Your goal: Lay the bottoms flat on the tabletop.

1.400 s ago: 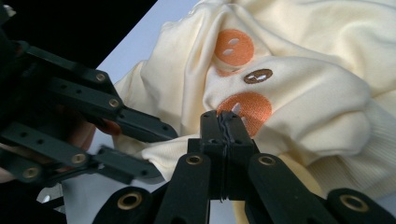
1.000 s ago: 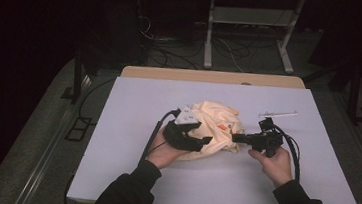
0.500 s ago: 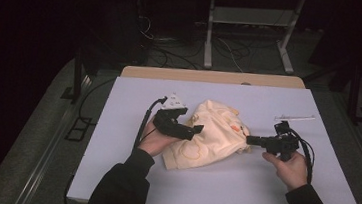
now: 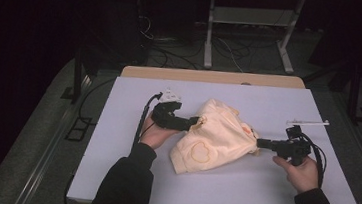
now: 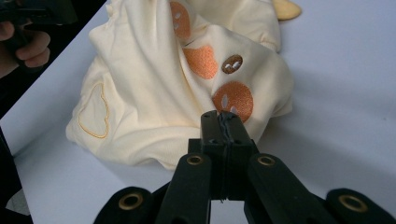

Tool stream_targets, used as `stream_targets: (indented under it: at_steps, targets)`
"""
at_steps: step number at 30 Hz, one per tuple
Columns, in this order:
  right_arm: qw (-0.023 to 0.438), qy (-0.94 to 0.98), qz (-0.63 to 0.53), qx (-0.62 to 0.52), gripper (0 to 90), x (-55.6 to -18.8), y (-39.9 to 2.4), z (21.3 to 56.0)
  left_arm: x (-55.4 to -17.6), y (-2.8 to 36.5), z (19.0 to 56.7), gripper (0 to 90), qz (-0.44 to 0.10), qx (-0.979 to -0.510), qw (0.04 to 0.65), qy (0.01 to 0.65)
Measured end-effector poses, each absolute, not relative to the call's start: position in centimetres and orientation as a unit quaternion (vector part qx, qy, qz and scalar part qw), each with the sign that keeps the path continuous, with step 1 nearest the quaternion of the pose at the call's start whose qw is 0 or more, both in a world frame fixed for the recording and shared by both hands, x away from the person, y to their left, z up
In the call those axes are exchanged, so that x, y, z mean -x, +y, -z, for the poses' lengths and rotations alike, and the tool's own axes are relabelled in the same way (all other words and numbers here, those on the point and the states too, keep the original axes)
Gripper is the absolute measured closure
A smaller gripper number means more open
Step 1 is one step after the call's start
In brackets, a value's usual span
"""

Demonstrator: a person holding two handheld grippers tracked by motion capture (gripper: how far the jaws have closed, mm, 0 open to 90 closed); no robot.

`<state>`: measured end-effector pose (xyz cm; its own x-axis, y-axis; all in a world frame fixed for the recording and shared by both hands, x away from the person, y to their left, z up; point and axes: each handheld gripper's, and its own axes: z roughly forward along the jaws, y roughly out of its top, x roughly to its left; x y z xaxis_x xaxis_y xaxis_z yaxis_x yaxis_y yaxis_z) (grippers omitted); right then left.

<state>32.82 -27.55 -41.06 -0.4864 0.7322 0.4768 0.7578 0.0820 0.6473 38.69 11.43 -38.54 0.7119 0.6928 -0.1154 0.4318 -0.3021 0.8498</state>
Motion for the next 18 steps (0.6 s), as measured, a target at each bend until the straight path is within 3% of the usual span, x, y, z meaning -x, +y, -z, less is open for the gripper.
stream_targets:
  at_steps: [18]
  targets:
    - [0.006, -0.716, 0.445, 0.538, 88.0, -32.5, -30.1, 41.6, -39.4, 9.7, 40.7, 13.4, -0.090, -0.809, 0.458, 0.356]
